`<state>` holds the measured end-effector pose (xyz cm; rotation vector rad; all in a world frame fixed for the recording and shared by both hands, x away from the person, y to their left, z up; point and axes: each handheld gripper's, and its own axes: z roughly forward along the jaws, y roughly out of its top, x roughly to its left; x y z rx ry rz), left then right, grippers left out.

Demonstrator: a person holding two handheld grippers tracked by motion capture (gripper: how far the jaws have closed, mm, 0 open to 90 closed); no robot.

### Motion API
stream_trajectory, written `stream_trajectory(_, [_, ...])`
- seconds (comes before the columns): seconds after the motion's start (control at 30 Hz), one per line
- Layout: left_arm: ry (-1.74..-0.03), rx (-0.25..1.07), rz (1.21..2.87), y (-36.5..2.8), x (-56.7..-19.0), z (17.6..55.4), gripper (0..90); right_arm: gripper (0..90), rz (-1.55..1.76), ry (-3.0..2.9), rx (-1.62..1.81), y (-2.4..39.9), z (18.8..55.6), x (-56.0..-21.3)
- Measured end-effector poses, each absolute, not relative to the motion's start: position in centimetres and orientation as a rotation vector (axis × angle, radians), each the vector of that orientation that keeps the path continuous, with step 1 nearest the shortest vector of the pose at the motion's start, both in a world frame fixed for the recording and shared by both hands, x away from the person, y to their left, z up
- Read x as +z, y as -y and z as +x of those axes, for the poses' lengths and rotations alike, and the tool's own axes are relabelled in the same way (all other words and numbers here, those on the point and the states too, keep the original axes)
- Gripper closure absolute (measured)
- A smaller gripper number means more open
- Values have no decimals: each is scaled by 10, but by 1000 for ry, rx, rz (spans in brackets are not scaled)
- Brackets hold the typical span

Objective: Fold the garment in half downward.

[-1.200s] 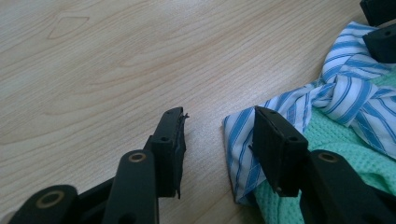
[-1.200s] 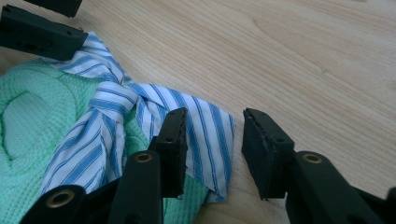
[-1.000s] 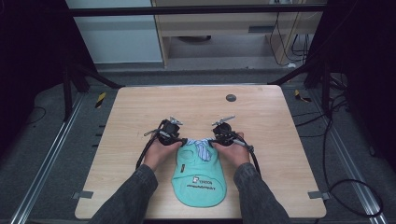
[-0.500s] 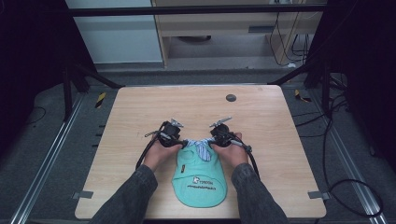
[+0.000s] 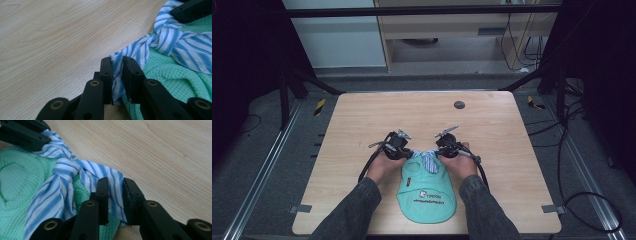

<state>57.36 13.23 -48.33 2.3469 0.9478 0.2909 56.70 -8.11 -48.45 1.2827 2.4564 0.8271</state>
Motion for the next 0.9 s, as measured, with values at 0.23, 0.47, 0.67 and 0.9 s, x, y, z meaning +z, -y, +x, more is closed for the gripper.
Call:
stream_trajectory(0.23, [-938, 292, 2370, -129, -482, 573, 840, 816, 1259, -2483, 791, 77, 566, -482])
stream_trajectory(0.47, [-934, 295, 2382, -128, -481, 574, 864, 833, 1202, -2493, 757, 75, 566, -480])
stream_trajectory(0.67, [-921, 310, 2389, -130, -475, 574, 870, 833, 1179, -2481, 798, 78, 564, -475])
stream_trajectory(0.9, [-887, 314, 2377, -135, -461, 570, 874, 834, 1140, -2464, 855, 79, 556, -462])
